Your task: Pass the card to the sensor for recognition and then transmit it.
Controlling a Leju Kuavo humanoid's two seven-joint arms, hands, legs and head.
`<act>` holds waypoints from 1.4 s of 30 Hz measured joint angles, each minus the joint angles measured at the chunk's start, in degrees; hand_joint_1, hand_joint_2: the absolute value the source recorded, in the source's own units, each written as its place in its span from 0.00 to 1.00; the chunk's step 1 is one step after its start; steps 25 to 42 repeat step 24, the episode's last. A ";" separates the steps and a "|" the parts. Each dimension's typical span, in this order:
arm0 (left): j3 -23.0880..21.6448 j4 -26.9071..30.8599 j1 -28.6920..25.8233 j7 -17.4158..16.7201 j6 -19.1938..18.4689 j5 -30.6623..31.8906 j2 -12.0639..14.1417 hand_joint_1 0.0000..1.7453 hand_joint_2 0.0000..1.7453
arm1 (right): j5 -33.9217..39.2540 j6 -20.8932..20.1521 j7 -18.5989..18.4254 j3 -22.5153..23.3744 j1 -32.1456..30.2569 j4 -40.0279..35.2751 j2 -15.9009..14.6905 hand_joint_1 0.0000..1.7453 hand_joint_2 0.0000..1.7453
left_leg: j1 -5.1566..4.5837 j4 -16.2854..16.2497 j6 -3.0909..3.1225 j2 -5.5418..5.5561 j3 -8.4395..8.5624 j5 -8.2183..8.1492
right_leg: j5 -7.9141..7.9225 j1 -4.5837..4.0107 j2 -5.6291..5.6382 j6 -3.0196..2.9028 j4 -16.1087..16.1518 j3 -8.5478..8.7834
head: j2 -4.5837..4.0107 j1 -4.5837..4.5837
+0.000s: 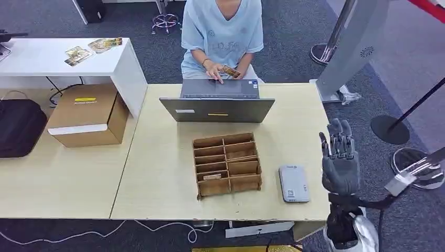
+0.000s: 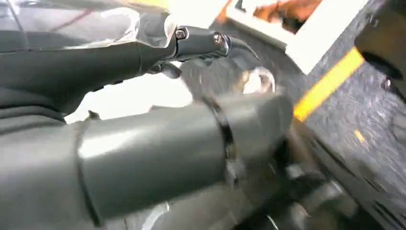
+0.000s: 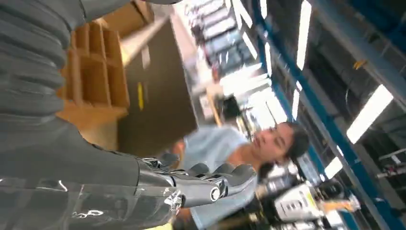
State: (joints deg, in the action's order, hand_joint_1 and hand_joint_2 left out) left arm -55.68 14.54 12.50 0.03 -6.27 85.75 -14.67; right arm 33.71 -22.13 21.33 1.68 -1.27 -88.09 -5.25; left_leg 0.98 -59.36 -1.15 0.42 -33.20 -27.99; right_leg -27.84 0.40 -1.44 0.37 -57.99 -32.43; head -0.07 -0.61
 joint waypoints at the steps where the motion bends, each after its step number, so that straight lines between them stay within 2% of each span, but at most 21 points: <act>1: -1.30 0.00 0.56 1.10 -0.20 0.22 -0.02 0.00 0.00 | 1.60 -1.58 0.17 0.00 -1.65 -0.48 0.00 0.00 1.00 | 0.00 0.00 0.00 0.05 -0.01 0.01 | 0.00 0.00 -0.03 0.00 0.00 0.00 | 0.00 -0.04; 7: -4.63 0.09 1.74 4.80 1.22 -1.97 -0.02 0.00 0.00 | 4.25 -4.34 1.07 0.89 -7.38 -3.21 1.13 0.00 1.00 | 0.02 0.01 -0.03 0.05 -0.01 0.04 | 0.00 0.00 0.00 0.00 -0.02 -0.01 | 0.00 -0.02; 14: -5.20 -0.09 1.77 5.18 2.27 -3.28 0.26 0.00 0.00 | 4.67 -3.86 0.63 4.20 -7.82 -5.59 2.80 0.00 1.00 | -0.03 0.01 0.00 0.06 -0.01 0.09 | 0.01 0.00 -0.01 0.00 -0.03 0.00 | 0.00 -0.02; 16: -5.20 -0.17 1.74 5.20 2.27 -4.84 0.33 0.00 0.00 | 4.04 -2.58 1.33 5.18 -7.80 -6.05 3.38 0.00 1.00 | -0.04 0.01 0.00 0.06 -0.01 0.09 | 0.01 0.00 -0.01 0.01 -0.03 0.00 | 0.00 -0.04; 19: -3.99 -0.59 0.23 4.32 2.03 -10.65 0.42 0.00 0.00 | 0.69 3.86 3.94 7.59 -7.89 -7.12 5.20 0.00 1.00 | -0.11 0.01 0.01 0.03 0.01 0.09 | 0.01 0.06 0.01 0.01 -0.03 -0.02 | 0.00 -0.02; 21: -2.84 -0.72 -0.57 4.04 1.92 -12.52 0.46 0.00 0.00 | -2.68 10.25 5.63 9.24 -7.93 -8.19 6.77 0.00 1.00 | -0.11 0.01 0.00 0.04 -0.02 0.09 | 0.00 0.05 0.01 0.00 -0.03 -0.04 | 0.00 -0.04; 22: -2.42 -0.83 -0.82 4.04 1.95 -13.16 0.50 0.00 0.00 | -4.96 14.70 6.61 9.97 -7.82 -8.79 7.63 0.00 1.00 | -0.11 0.01 0.00 0.04 -0.02 0.09 | 0.00 0.06 0.01 0.00 -0.03 -0.04 | 0.00 -0.02; 24: -1.03 -1.00 -1.55 4.06 2.10 -15.55 0.74 0.00 0.00 | -11.38 27.86 9.00 11.75 -7.29 -10.29 9.85 0.00 1.00 | -0.11 0.03 0.00 -0.03 0.00 0.09 | 0.00 0.05 0.04 0.00 -0.03 -0.04 | 0.00 -0.02; 42: -1.03 -1.00 -1.55 4.06 2.10 -15.55 0.74 0.00 0.00 | -11.38 27.86 9.00 11.75 -7.29 -10.29 9.85 0.00 1.00 | -0.11 0.03 0.00 -0.03 0.00 0.09 | 0.00 0.05 0.04 0.00 -0.03 -0.04 | 0.00 -0.02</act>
